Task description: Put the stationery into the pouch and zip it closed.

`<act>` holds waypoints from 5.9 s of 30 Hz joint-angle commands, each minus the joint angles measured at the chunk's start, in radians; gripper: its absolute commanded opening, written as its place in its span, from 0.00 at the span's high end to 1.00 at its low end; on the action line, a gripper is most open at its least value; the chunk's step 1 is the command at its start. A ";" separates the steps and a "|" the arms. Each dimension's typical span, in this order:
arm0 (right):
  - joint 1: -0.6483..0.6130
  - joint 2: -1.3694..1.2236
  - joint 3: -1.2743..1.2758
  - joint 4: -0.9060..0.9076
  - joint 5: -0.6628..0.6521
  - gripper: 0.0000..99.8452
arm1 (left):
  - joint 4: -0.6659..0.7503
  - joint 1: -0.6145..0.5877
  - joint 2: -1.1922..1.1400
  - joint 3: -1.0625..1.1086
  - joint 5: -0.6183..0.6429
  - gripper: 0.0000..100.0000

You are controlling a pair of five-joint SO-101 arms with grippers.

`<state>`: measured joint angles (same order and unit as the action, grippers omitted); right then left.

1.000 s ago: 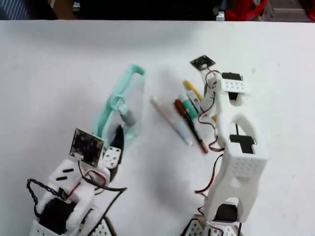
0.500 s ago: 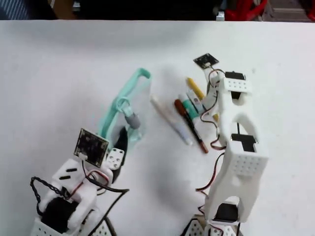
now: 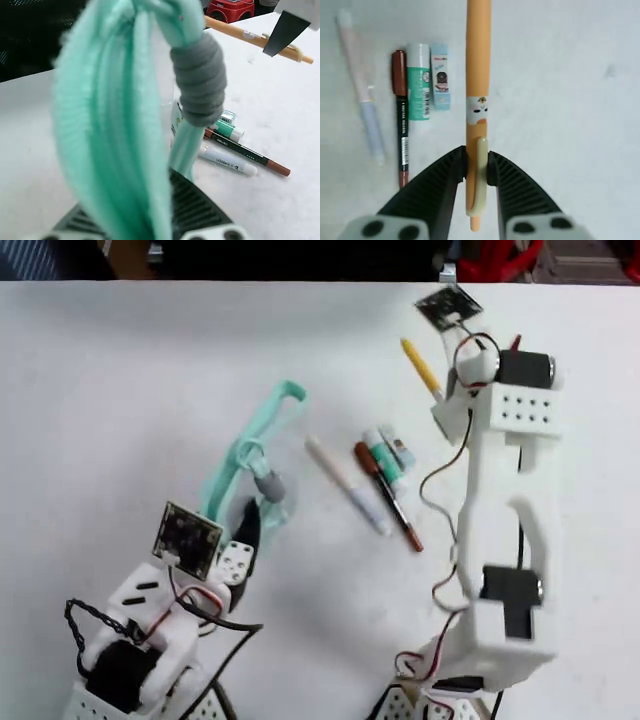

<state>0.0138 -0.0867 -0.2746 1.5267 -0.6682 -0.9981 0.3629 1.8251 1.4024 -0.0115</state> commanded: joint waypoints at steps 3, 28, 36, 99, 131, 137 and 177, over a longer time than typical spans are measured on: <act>-0.104 0.232 -0.048 0.108 -0.003 0.98 | 0.025 0.012 -0.001 -0.005 0.002 0.98; -0.624 0.576 0.138 -0.522 0.740 0.98 | 0.021 0.012 -0.001 -0.003 0.002 0.98; -0.641 0.808 0.623 -0.878 0.683 0.98 | 0.025 0.012 -0.001 -0.003 0.000 0.98; -0.657 0.536 0.166 -0.467 0.523 0.82 | 0.057 0.010 -0.001 0.026 0.000 0.98; -0.159 0.176 0.752 -0.653 0.215 0.83 | 0.063 -0.108 -0.001 0.038 -0.032 0.98; -0.217 0.062 0.609 -0.644 0.209 0.87 | 0.094 -0.108 -0.001 0.071 -0.032 0.94; -0.222 -0.484 0.095 -0.306 0.130 0.89 | 0.084 -0.113 -0.001 0.068 -0.026 0.85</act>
<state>-0.2071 -0.5715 -0.1780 1.2045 -0.5286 -0.9183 0.2616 1.8267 1.4730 -0.0376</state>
